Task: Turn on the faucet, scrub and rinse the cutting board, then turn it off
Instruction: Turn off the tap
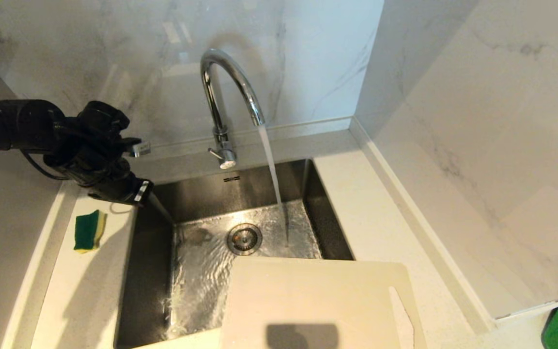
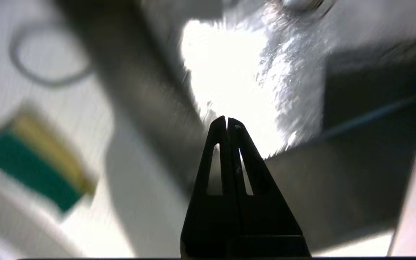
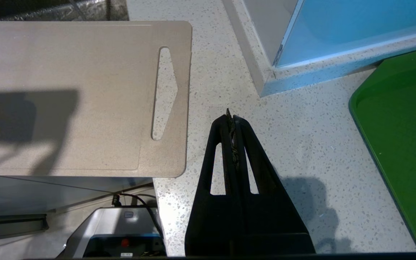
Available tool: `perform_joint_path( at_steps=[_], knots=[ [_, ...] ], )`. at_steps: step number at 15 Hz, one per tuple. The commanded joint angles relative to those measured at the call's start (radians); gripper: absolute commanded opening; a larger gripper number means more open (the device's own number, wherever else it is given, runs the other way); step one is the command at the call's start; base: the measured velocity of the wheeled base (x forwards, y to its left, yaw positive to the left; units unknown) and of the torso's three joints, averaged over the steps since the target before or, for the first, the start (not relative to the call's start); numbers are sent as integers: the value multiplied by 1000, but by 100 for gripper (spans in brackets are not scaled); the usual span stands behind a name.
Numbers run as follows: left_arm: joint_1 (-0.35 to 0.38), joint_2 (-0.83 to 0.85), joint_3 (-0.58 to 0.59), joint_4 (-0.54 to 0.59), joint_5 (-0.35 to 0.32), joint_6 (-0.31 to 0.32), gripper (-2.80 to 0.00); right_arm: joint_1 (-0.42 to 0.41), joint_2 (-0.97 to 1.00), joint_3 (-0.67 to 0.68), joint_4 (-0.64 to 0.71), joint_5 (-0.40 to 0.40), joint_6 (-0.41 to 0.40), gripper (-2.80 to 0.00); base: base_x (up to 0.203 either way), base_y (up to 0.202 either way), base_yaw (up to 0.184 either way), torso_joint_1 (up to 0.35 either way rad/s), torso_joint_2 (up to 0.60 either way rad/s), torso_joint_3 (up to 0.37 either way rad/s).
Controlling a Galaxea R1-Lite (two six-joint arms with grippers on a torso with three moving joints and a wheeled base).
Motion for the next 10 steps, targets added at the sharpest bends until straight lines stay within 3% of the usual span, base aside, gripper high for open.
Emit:
perform_joint_path(
  at_steps=[1,5,8,10],
  knots=[
    [-51,81,-74,-116,-1,-2,-280,0,1,0,2,0,0,-280,0,0,0,0,0,0],
    [-112,179,-77,-488,-2,-10,-280,-1,1,0,2,0,0,-280,0,0,0,0,0,0],
    [-120,185,-77,-548,1,-16,-280,0,1,0,2,0,0,-280,0,0,0,0,0,0],
    [-122,175,-77,-534,-2,-65,-280,0,1,0,2,0,0,-280,0,0,0,0,0,0]
  ],
)
